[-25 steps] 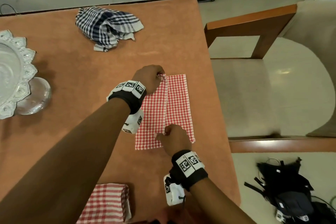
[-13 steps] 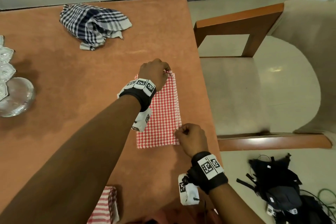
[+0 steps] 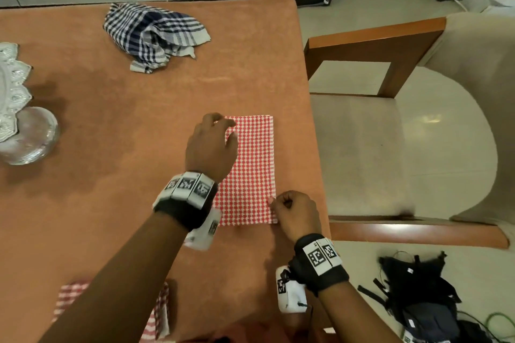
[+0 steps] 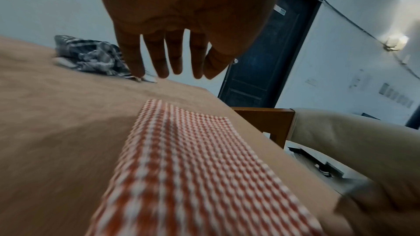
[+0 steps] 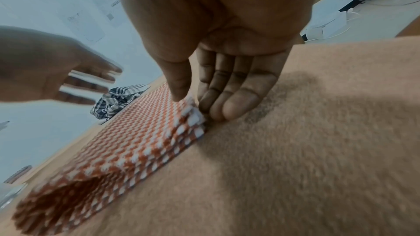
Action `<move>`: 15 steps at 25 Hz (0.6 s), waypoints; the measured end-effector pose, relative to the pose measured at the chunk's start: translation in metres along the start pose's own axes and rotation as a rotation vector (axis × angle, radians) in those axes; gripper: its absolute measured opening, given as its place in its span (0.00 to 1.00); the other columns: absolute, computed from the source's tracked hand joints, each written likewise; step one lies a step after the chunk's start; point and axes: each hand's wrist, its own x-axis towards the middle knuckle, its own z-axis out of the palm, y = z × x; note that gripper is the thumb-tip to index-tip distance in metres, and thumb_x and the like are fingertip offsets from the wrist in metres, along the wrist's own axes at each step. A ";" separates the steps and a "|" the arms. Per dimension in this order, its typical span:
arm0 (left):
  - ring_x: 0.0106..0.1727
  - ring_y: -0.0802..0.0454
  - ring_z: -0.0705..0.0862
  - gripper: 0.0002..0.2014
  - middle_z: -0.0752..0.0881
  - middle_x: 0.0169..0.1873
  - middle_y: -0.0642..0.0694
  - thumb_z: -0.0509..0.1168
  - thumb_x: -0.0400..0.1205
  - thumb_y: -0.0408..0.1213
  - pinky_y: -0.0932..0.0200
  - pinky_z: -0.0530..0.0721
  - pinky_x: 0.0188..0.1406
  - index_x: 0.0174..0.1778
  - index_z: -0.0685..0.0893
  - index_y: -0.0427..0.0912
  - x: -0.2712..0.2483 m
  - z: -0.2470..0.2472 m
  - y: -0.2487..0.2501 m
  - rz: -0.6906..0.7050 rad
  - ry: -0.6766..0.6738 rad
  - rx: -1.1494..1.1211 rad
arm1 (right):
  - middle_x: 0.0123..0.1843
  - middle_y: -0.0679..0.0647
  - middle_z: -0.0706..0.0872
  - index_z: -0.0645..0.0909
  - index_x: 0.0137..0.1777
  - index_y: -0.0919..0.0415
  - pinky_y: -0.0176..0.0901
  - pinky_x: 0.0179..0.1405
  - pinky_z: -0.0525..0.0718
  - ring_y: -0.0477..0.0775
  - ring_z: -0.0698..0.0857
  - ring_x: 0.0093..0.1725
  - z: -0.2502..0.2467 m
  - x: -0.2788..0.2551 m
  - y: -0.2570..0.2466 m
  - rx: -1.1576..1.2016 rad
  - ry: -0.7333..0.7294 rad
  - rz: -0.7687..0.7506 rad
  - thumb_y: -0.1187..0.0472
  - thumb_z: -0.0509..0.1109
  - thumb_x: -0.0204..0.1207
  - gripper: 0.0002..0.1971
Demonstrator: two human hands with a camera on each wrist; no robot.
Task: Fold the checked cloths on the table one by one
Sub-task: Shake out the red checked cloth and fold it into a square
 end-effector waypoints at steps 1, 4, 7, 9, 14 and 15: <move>0.64 0.43 0.79 0.17 0.76 0.68 0.43 0.60 0.84 0.44 0.45 0.78 0.62 0.67 0.80 0.44 -0.023 -0.001 -0.010 -0.081 0.003 -0.027 | 0.42 0.47 0.89 0.86 0.44 0.52 0.45 0.46 0.83 0.50 0.86 0.42 -0.003 0.001 -0.003 0.003 0.016 0.003 0.47 0.70 0.76 0.10; 0.64 0.42 0.80 0.24 0.76 0.69 0.41 0.60 0.83 0.50 0.45 0.78 0.61 0.73 0.73 0.43 -0.085 0.009 -0.040 -0.403 -0.099 -0.122 | 0.50 0.53 0.88 0.85 0.52 0.58 0.41 0.46 0.77 0.53 0.84 0.47 -0.023 0.019 -0.029 0.007 0.119 -0.100 0.53 0.68 0.79 0.10; 0.63 0.42 0.80 0.31 0.78 0.67 0.40 0.63 0.80 0.55 0.48 0.78 0.61 0.75 0.69 0.41 -0.120 0.024 -0.049 -0.543 -0.217 -0.246 | 0.61 0.58 0.85 0.82 0.63 0.61 0.45 0.54 0.79 0.58 0.83 0.57 -0.032 0.063 -0.074 -0.159 0.114 -0.446 0.58 0.65 0.80 0.14; 0.61 0.43 0.80 0.28 0.81 0.63 0.41 0.67 0.79 0.51 0.52 0.76 0.57 0.71 0.71 0.40 -0.125 0.031 -0.048 -0.622 -0.197 -0.323 | 0.69 0.60 0.79 0.76 0.71 0.61 0.52 0.63 0.78 0.61 0.79 0.65 -0.028 0.098 -0.103 -0.413 0.011 -0.630 0.60 0.62 0.81 0.19; 0.48 0.46 0.80 0.18 0.83 0.55 0.42 0.67 0.78 0.52 0.56 0.73 0.44 0.53 0.80 0.42 -0.119 0.043 -0.052 -0.741 -0.239 -0.372 | 0.68 0.63 0.77 0.75 0.69 0.57 0.60 0.64 0.78 0.68 0.76 0.66 -0.019 0.150 -0.135 -0.835 -0.155 -0.575 0.56 0.63 0.77 0.20; 0.47 0.47 0.80 0.16 0.83 0.53 0.43 0.66 0.78 0.51 0.57 0.73 0.43 0.52 0.81 0.42 -0.118 0.041 -0.051 -0.746 -0.237 -0.398 | 0.64 0.62 0.80 0.77 0.66 0.56 0.60 0.61 0.80 0.68 0.78 0.63 -0.018 0.151 -0.138 -0.859 -0.158 -0.565 0.54 0.64 0.76 0.18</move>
